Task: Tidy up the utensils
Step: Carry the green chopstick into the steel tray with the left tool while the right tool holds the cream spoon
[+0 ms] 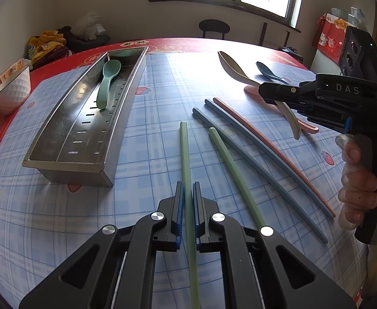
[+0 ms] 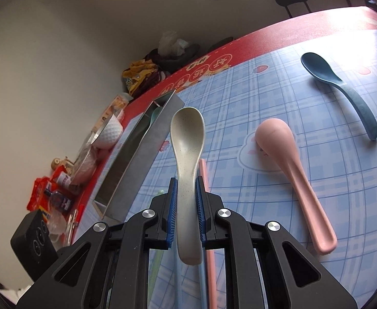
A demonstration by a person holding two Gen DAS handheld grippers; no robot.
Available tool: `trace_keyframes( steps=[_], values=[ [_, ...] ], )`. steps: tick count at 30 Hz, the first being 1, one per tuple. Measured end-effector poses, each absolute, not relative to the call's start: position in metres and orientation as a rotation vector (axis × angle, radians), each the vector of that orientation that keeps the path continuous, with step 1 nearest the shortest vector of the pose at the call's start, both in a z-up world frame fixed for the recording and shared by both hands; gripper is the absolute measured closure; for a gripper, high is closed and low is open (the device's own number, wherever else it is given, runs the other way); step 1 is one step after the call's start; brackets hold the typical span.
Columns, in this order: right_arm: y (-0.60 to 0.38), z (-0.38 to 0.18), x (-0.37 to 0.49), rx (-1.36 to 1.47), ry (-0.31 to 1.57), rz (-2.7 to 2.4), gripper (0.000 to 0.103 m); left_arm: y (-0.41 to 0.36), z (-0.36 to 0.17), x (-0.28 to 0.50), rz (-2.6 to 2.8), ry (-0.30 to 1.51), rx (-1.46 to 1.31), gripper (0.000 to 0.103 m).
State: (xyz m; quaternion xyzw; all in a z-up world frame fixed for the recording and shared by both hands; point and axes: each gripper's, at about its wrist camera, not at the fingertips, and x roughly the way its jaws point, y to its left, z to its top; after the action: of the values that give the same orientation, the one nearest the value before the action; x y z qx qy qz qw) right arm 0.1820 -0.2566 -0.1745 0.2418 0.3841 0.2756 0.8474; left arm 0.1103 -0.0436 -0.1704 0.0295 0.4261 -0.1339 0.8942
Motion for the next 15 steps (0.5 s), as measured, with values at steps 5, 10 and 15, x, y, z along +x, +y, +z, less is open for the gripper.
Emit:
trace_keyframes(
  steps=[5,10,15],
  values=[
    [-0.2566,-0.1707,0.1796,0.495,0.793,0.581,0.089,-0.0427,-0.1701,0.1109,-0.279,0.884,0.056,0.097],
    [-0.2575,-0.1709,0.1785,0.494,0.79,0.581,0.089,-0.0445,-0.1695,0.1104,-0.273,0.884,0.068,0.097],
    [-0.2562,-0.1718,0.1781,0.489,0.79,0.569,0.089,-0.0444,-0.1694,0.1101,-0.272,0.882,0.066,0.097]
  ],
)
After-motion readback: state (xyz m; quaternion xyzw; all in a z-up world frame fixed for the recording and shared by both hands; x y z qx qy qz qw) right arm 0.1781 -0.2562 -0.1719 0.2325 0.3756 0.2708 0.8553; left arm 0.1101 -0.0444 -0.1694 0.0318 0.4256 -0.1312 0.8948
